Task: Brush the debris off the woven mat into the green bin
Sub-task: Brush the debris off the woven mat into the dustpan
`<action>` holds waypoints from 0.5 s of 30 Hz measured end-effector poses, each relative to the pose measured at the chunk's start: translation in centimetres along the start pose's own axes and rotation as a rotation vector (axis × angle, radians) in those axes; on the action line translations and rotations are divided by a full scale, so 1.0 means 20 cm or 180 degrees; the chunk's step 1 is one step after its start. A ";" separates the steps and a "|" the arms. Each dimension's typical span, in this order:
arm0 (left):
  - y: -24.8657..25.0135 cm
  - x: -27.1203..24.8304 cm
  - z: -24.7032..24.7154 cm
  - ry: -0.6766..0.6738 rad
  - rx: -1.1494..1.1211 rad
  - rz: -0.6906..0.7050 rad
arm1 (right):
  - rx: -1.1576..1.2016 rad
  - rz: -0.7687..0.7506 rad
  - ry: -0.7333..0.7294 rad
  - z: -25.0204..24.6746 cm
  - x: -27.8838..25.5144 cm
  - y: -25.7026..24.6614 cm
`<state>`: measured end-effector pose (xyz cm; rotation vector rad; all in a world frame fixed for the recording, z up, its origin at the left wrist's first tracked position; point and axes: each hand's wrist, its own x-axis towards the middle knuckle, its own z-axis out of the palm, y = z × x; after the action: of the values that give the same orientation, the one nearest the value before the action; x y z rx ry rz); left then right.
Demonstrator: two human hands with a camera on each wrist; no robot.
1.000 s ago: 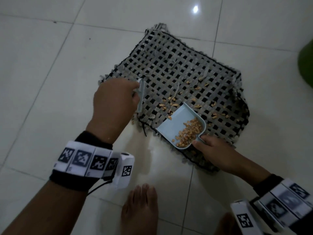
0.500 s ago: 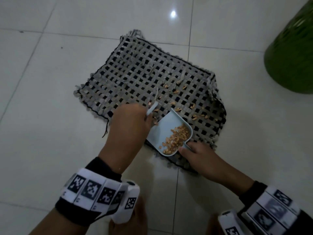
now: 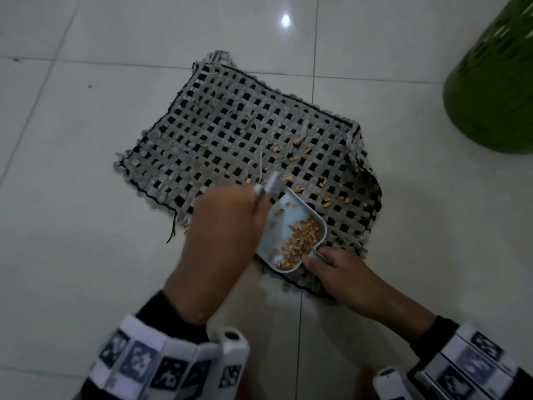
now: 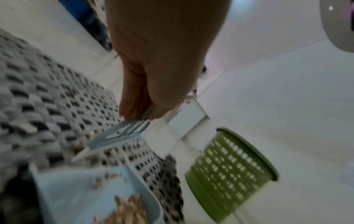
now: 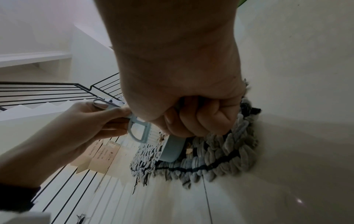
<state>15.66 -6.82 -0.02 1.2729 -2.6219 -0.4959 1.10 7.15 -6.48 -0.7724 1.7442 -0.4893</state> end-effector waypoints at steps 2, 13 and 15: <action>-0.09 0.06 -0.03 0.0342 0.0079 -0.0079 | -0.0009 -0.0006 0.0014 0.00 0.00 0.01; -0.13 0.06 0.06 0.0282 0.0043 -0.0096 | -0.0029 -0.0104 0.0008 -0.02 0.01 0.03; -0.19 0.10 0.02 0.0528 0.0107 -0.0355 | 0.0000 -0.0107 -0.0016 -0.02 0.01 0.03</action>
<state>17.04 -10.44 -1.76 1.4118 -2.4433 -0.3478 0.57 7.39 -6.96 -0.8034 1.7287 -0.5097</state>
